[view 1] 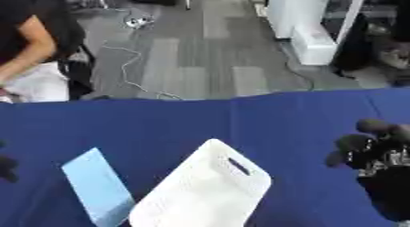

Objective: Pick up objects on the table and place them in the box.

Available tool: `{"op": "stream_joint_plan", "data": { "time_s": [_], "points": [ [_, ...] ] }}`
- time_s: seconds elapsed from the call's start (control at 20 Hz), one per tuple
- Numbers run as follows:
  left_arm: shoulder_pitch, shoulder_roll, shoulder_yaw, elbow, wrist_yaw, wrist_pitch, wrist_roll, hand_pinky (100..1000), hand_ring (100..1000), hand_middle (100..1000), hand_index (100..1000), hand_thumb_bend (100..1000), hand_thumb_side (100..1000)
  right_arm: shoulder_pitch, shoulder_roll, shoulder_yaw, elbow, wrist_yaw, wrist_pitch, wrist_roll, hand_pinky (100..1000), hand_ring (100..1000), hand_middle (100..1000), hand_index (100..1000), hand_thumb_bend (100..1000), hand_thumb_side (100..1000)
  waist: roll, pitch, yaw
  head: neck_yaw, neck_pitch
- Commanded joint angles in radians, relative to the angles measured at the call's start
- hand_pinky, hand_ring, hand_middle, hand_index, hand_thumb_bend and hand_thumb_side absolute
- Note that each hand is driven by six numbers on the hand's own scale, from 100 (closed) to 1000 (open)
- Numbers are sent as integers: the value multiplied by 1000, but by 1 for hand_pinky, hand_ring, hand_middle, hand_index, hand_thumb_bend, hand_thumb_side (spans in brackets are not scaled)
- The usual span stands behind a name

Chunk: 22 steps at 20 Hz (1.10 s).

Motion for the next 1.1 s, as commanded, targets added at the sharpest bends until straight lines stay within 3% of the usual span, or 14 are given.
{"op": "stream_joint_plan", "data": {
  "time_s": [0.05, 0.35, 0.7, 0.8, 0.95, 1.1],
  "points": [
    [5, 14, -1, -8, 4, 1, -6, 355, 525, 638, 821, 232, 1000, -7, -1, -20, -13, -37, -100, 115, 765, 854, 896, 914, 100, 879, 5, -30, -6, 4, 5],
    [10, 12, -9, -7, 8, 4, -17, 358, 526, 640, 821, 233, 1000, -14, -1, -34, -13, -89, -77, 115, 753, 841, 887, 899, 100, 881, 8, -60, -19, 9, 13],
    [8, 15, -9, -9, 8, 5, -20, 359, 527, 640, 821, 234, 997, -16, 0, -39, -13, -105, -64, 115, 750, 840, 886, 899, 100, 878, 9, -65, -21, 20, 10],
    [7, 15, -10, -8, 8, 5, -21, 359, 527, 640, 821, 232, 994, -15, 0, -38, -13, -103, -63, 115, 750, 840, 887, 901, 100, 874, 9, -63, -20, 50, 33],
    [4, 16, -12, -8, 9, 5, -24, 359, 527, 641, 821, 236, 992, -14, 1, -36, -13, -97, -62, 115, 751, 842, 888, 904, 100, 878, 8, -60, -17, 126, 101],
    [1, 16, -12, -8, 9, 5, -25, 359, 527, 641, 821, 238, 988, -14, 2, -34, -13, -92, -61, 115, 752, 844, 889, 908, 100, 878, 7, -57, -14, 168, 158]
  ]
}}
